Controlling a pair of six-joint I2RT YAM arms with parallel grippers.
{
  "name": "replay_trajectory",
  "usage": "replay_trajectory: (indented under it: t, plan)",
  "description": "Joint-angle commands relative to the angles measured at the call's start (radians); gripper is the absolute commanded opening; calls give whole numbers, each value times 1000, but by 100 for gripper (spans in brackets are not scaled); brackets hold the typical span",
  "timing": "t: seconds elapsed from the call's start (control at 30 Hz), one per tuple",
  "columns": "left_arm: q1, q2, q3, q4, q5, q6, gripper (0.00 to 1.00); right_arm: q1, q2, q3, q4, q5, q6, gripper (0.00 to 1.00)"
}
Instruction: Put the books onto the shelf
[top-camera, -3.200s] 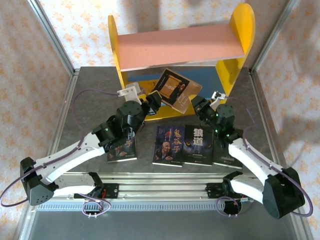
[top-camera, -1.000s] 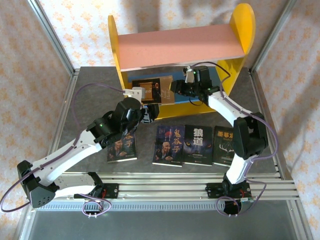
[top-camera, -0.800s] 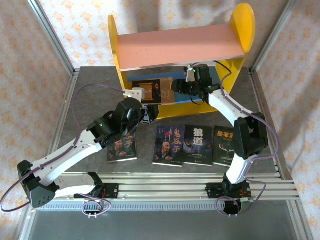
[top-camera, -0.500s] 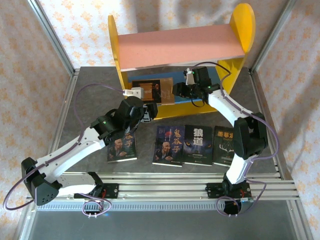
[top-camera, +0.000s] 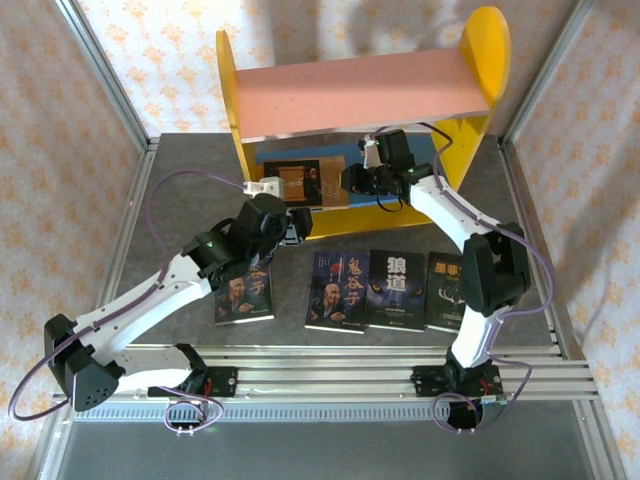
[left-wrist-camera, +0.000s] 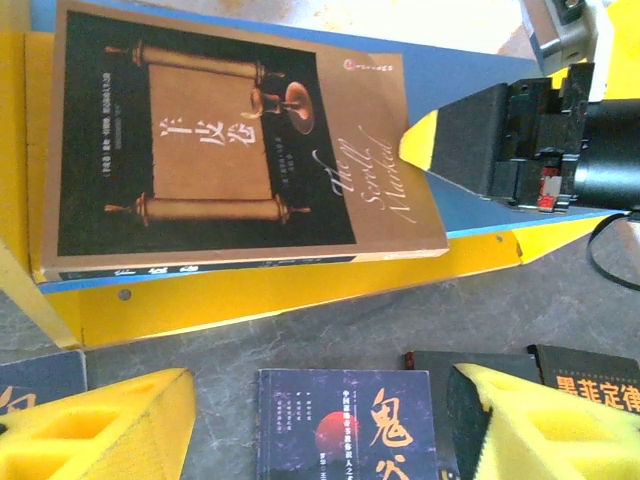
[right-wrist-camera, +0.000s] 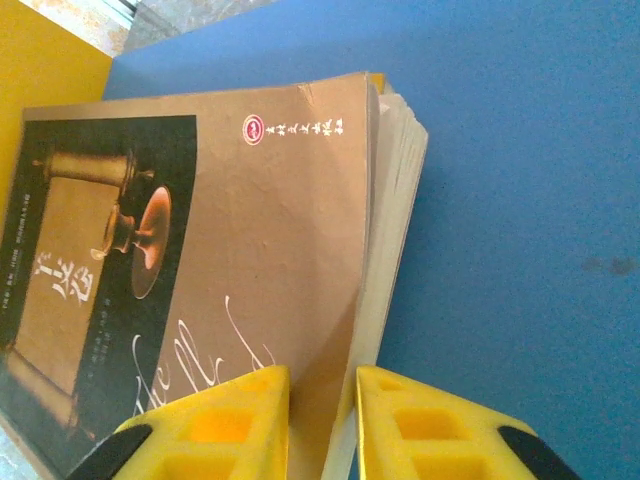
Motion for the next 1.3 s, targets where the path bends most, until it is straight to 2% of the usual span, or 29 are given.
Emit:
replay_trajectory:
  t: [0.0,1.13,1.27]
  plan:
    - [12,-20,-4,-22,-14,-8,68,11,17,45,-20,22,-9,19]
    - [27,-5,-3,-35,-2,-2,68,24,59,58,75,11,111,14]
    - [27,-6,-4,-36,-4,-2,68,26,50,48,77,23,117,16]
